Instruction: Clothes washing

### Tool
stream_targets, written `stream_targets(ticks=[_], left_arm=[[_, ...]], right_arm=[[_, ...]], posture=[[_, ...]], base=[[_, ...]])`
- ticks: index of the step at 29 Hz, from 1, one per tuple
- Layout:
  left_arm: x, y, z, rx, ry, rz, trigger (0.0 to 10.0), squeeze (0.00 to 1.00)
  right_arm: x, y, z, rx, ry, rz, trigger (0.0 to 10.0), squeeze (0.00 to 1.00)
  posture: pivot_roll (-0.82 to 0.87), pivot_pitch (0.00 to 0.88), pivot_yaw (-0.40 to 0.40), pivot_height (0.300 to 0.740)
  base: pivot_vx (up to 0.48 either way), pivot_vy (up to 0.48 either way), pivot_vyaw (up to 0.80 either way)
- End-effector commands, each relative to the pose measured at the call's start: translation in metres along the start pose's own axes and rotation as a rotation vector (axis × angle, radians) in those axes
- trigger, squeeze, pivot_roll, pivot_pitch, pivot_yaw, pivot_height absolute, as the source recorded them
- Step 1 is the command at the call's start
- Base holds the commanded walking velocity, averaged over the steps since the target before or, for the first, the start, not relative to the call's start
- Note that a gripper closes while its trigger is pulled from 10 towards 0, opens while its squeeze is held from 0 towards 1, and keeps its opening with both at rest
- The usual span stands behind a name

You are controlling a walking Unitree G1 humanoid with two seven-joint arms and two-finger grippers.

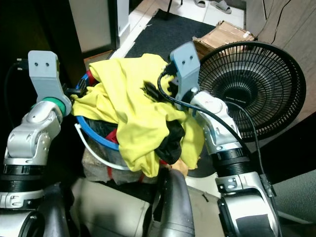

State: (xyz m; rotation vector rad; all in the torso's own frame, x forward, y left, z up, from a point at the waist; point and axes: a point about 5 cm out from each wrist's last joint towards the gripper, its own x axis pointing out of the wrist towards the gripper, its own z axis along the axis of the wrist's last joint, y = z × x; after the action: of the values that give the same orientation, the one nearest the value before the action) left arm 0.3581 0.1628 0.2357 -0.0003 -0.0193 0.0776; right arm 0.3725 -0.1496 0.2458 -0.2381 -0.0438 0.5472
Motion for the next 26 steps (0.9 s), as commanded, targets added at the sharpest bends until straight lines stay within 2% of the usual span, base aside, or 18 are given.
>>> stream_targets(ticks=[1,8,9,26], left_arm=[[-0.002,0.000,-0.007,-0.001,0.026,0.000,10.0,0.00],[-0.002,-0.001,-0.007,-0.003,0.025,0.000,10.0,0.00],[-0.002,0.000,-0.007,-0.003,0.026,0.003,10.0,0.00],[-0.002,0.002,-0.007,-0.001,0.030,0.009,10.0,0.00]], right_arm=[[-0.001,-0.002,-0.013,-0.007,0.065,0.001,10.0,0.00],[0.002,-0.007,-0.016,-0.044,0.076,-0.034,10.0,0.00],[0.003,-0.008,-0.015,-0.035,0.066,-0.047,0.2,0.00],[0.000,-0.024,-0.002,0.043,-0.090,-0.213,0.0,0.00]], posture=[[0.01,0.163,-0.034,0.385],[0.02,0.166,-0.035,0.385],[0.02,0.168,-0.035,0.385],[0.02,0.176,-0.031,0.385]], base=[[0.000,0.000,0.00],[0.000,0.000,0.00],[0.000,0.000,0.00],[0.000,0.000,0.00]])
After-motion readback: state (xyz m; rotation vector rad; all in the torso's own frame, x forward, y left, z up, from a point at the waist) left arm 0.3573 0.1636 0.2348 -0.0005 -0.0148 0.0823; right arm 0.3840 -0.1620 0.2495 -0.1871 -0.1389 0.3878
